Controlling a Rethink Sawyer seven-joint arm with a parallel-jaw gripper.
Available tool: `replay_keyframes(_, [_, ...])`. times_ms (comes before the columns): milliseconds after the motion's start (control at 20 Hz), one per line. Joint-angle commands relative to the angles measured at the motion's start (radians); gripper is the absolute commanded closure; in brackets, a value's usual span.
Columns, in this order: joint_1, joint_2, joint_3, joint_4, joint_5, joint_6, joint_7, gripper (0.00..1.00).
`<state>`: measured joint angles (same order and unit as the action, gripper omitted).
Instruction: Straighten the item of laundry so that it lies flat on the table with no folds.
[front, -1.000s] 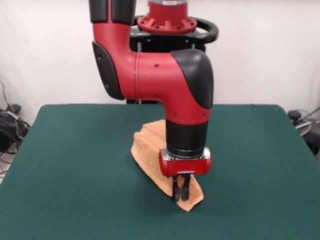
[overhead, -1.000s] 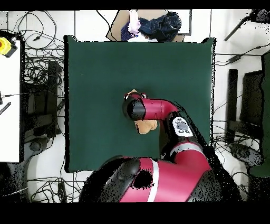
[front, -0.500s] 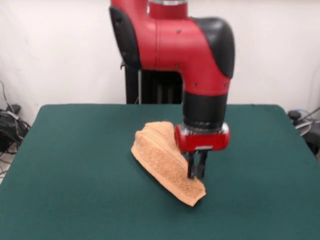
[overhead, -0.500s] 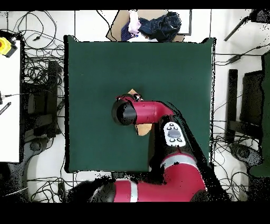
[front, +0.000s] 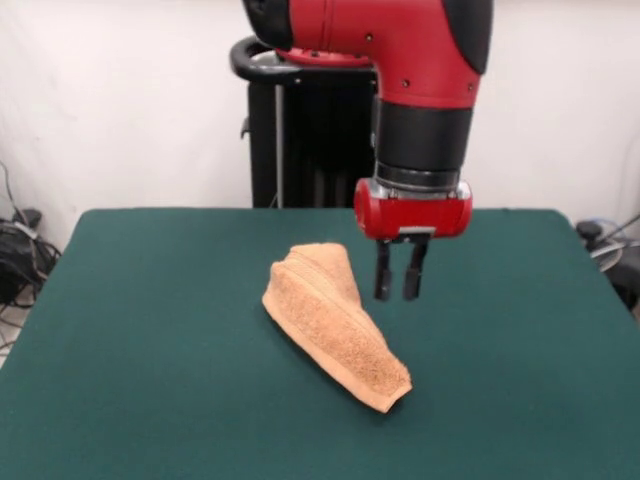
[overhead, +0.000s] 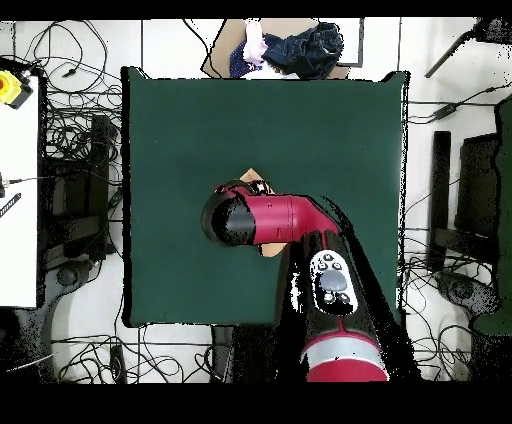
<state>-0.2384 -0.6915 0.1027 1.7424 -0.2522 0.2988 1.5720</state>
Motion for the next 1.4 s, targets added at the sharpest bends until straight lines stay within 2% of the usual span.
replay_keyframes(50, [-0.012,-0.014,-0.003,0.099,0.031,0.014,0.179,0.0])
replay_keyframes(200, [-0.032,-0.006,0.018,0.114,0.023,-0.052,0.184,0.0])
replay_keyframes(350, [-0.002,0.012,-0.009,0.09,0.03,-0.018,0.195,0.0])
replay_keyframes(950, [0.005,0.093,-0.02,0.071,0.069,-0.133,0.261,0.0])
replay_keyframes(1400, [0.034,0.142,-0.056,0.036,0.152,-0.179,0.288,0.0])
